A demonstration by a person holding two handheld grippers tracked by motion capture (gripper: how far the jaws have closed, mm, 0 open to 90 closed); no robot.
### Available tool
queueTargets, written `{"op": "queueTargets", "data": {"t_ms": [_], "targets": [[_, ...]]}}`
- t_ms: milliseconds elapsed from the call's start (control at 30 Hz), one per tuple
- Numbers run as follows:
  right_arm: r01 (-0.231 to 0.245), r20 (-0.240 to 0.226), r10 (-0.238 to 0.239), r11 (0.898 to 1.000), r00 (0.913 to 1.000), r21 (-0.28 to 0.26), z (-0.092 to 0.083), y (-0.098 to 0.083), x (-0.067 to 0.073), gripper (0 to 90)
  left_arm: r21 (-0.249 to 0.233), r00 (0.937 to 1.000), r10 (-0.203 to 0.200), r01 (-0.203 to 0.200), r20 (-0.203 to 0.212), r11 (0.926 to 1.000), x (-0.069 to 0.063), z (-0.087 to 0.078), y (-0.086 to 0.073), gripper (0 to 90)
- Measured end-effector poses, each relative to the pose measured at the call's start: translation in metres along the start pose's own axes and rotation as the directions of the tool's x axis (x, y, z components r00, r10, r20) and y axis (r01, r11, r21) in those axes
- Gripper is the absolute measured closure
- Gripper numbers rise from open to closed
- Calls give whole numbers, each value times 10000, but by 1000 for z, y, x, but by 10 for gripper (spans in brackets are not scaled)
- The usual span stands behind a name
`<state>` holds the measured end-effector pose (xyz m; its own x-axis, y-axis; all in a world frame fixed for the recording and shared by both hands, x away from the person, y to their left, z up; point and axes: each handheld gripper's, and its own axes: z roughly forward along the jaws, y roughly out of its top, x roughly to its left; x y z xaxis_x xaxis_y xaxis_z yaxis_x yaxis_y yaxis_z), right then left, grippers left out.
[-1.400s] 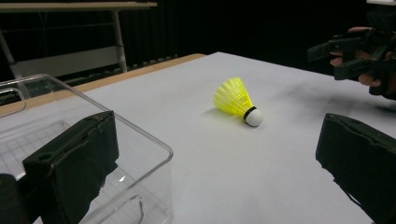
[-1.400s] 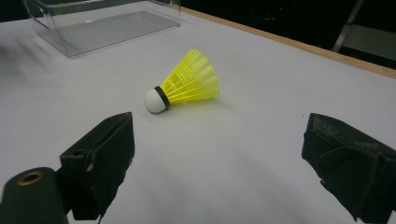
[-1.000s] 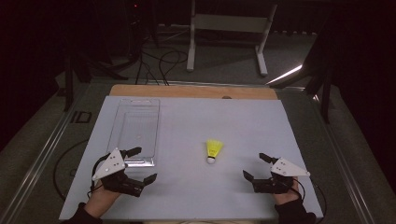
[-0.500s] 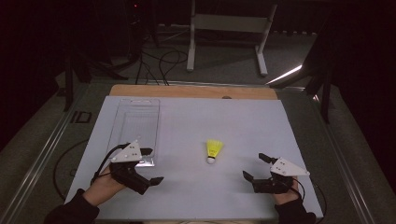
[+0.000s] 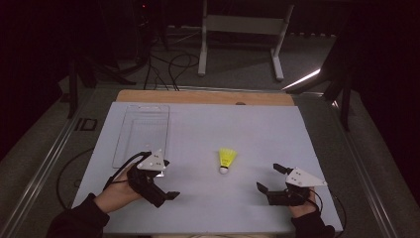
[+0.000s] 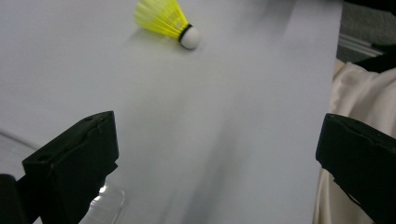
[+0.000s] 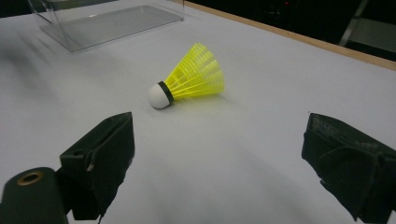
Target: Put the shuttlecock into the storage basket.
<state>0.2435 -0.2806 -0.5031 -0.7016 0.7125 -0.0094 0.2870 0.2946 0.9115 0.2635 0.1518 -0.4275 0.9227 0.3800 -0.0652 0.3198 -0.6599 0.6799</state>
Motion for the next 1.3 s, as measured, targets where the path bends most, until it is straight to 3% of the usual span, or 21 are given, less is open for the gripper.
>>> {"op": "queueTargets", "data": {"t_ms": [300, 533, 633, 933, 1100, 1300], "targets": [[-12, 22, 12, 10000, 10000, -15, 0, 0, 0, 95, 840, 9989, -461, 457, 29, 9954, -5, 12, 12, 1], [13, 51, -13, 10000, 10000, -21, 0, 0, 0, 95, 1401, 9987, -506, 490, 84, 9889, -12, 21, 22, 1], [37, 108, -37, 10000, 9999, -35, 0, 0, 0, 95, 1741, 9995, -324, 325, -34, 9842, -17, 28, 28, 1], [32, 186, -31, 10000, 9998, -39, -1, 0, 0, 95, 2102, 9985, -519, 546, -185, 9761, -22, 46, 37, 1], [-9, 196, 10, 10000, 9998, -34, -1, 0, -1, 95, 2270, 9965, -576, 699, -605, 9714, -27, 57, 46, 0], [-27, 234, 27, 10000, 9997, -41, -1, 0, -1, 95, 2382, 9967, -455, 605, -679, 9693, -36, 72, 57, 1]]}}
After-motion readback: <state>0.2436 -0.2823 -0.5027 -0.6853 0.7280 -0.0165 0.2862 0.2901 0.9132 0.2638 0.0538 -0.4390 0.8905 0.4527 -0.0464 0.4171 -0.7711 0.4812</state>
